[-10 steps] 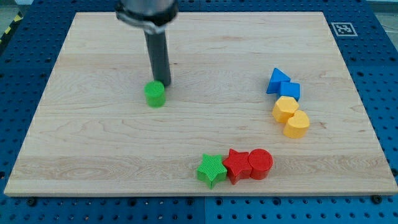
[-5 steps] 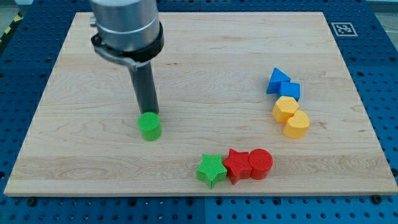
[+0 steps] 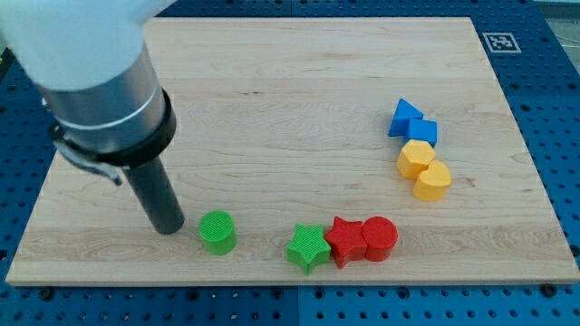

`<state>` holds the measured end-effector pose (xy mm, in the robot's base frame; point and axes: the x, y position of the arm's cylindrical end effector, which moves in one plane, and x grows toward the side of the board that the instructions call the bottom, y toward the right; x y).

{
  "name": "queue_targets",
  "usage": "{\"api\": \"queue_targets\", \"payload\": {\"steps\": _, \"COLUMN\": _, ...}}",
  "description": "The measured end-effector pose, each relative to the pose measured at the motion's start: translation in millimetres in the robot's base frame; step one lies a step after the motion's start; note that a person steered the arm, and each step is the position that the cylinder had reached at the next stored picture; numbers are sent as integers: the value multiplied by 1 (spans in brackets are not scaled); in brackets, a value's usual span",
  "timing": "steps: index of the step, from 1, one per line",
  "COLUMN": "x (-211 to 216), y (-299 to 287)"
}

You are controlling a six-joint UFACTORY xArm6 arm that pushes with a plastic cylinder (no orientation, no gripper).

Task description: Move the green circle to left of green star

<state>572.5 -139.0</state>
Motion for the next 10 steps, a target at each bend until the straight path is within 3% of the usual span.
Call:
{"api": "queue_targets", "payload": {"steps": 2, "x": 8, "y": 39}}
{"api": "queue_targets", "payload": {"steps": 4, "x": -11, "y": 33}}
{"api": "queue_targets", "payload": {"steps": 6, "x": 37, "y": 43}}
{"api": "queue_targets", "payload": {"steps": 10, "x": -7, "y": 17}}
